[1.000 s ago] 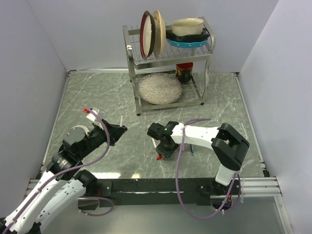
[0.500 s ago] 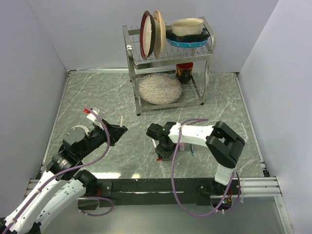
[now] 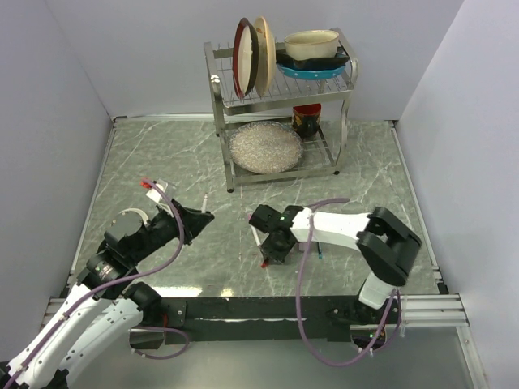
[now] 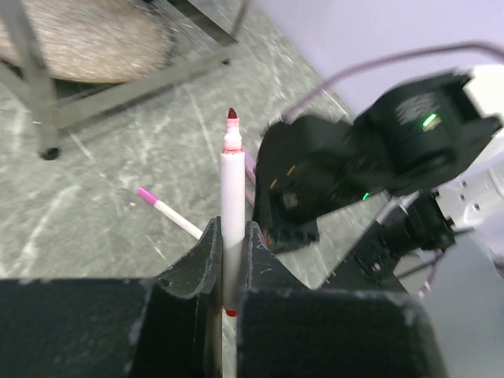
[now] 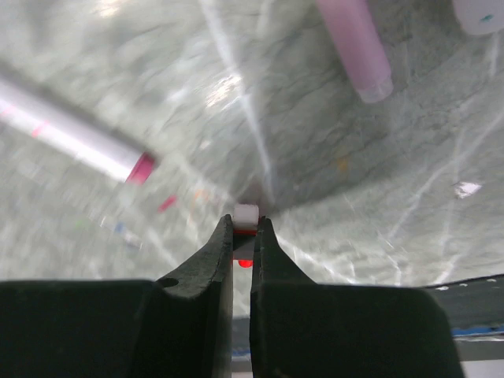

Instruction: Insert the pens into the pen caps

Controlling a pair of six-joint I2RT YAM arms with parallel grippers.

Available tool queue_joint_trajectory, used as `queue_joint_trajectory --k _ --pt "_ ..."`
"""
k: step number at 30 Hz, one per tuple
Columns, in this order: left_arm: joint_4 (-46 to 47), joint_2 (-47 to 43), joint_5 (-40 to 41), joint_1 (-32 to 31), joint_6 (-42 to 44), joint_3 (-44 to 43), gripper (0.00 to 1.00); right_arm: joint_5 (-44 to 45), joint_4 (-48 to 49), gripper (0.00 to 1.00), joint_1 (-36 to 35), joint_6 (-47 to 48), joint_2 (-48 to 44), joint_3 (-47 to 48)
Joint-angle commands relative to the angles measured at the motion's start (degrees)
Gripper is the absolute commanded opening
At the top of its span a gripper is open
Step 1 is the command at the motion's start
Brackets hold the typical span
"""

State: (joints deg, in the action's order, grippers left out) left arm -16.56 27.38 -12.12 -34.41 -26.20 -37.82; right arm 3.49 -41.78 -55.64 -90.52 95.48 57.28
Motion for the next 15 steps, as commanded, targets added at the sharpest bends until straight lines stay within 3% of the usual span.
queue_joint_trajectory --k 1,7,11,15 --pt "3.6 1.9 -8.1 0.1 0.6 0.3 0.01 7.8 2.6 0.00 -0.9 8.8 -13.8 0.6" --pt "9.1 3.7 -19.0 0.1 -1.9 2.1 0.01 8.2 21.0 0.00 -1.0 34.0 -29.5 -1.5" --pt "14.3 3.8 -23.5 0.1 -4.8 4.2 0.01 2.0 38.8 0.00 -0.6 43.8 -34.6 -4.0" --pt "20.3 4.0 -27.8 0.1 -8.8 6.2 0.01 0.6 49.0 0.00 -0.7 49.3 -38.0 -5.5"
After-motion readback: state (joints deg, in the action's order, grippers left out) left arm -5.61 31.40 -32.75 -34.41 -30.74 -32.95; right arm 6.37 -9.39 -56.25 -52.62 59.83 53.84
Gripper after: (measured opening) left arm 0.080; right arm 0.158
